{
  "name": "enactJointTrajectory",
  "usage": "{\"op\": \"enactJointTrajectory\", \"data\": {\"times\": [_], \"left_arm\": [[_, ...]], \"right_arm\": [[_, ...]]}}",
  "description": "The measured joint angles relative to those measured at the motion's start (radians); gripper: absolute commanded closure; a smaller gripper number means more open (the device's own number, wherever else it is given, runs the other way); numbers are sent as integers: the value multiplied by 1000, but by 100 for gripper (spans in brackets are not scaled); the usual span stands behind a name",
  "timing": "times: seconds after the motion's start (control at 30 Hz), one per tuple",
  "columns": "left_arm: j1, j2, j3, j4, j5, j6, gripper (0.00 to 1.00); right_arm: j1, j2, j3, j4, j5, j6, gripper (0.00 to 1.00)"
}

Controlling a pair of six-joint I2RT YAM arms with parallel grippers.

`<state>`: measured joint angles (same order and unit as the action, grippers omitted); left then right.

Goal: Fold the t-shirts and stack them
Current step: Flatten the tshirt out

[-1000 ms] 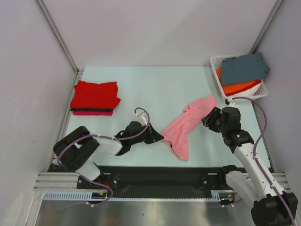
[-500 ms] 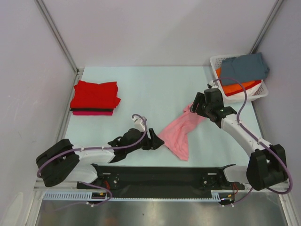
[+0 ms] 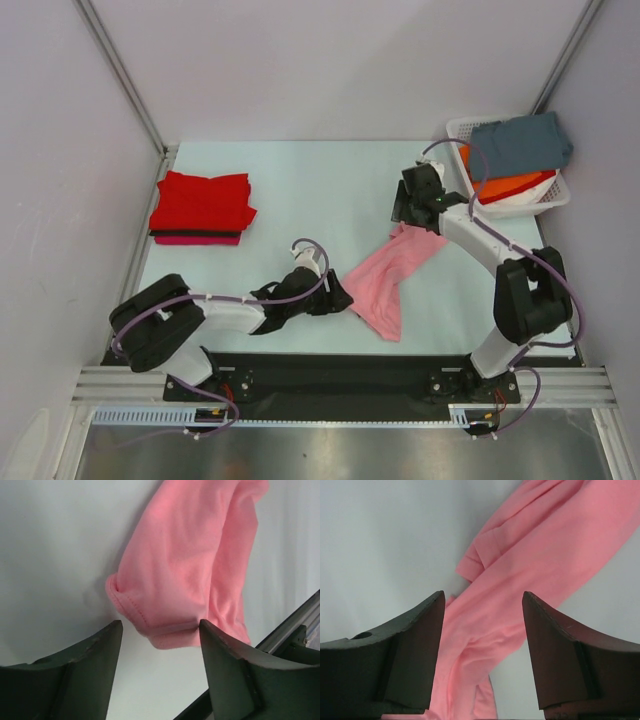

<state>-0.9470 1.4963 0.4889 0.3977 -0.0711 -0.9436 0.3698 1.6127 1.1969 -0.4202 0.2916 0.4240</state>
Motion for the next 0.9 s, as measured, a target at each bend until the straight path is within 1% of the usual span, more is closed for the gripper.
{"op": "enactJointTrajectory", "data": {"times": [0.03, 0.07, 0.1, 0.2, 0.23, 0.27, 0.3, 0.37, 0.43, 0.47, 0.53, 0.83, 0.9], "left_arm": [[0, 10, 1, 3, -6, -3, 42], [0, 18, 6, 4, -11, -11, 47], [0, 23, 12, 3, -17, -11, 56], [0, 28, 24, 4, -44, -23, 69], [0, 28, 27, 3, -58, -23, 78], [0, 28, 29, 3, -61, -25, 84], [1, 28, 30, 3, -68, -24, 92], [0, 28, 31, 3, -78, -21, 99], [1, 27, 31, 3, -84, -15, 100], [1, 26, 31, 3, -84, -14, 100], [0, 24, 31, 4, -84, -12, 100], [0, -17, 28, 7, -80, 3, 100], [0, -35, 23, 10, -81, 4, 100]], "right_arm": [[6, 24, 22, -10, 16, -5, 33], [12, 48, 39, -13, 29, -9, 33], [17, 66, 51, -17, 40, -12, 34], [32, 130, 98, -39, 73, -23, 34], [37, 151, 113, -45, 87, -27, 35], [40, 169, 125, -50, 98, -32, 36], [43, 183, 134, -54, 109, -35, 36], [49, 217, 157, -75, 134, -41, 37], [54, 247, 174, -85, 160, -45, 38], [56, 261, 178, -87, 172, -45, 42], [57, 282, 185, -91, 186, -47, 44], [60, 374, 265, -100, 211, -58, 47], [61, 394, 281, -99, 218, -61, 55]]}}
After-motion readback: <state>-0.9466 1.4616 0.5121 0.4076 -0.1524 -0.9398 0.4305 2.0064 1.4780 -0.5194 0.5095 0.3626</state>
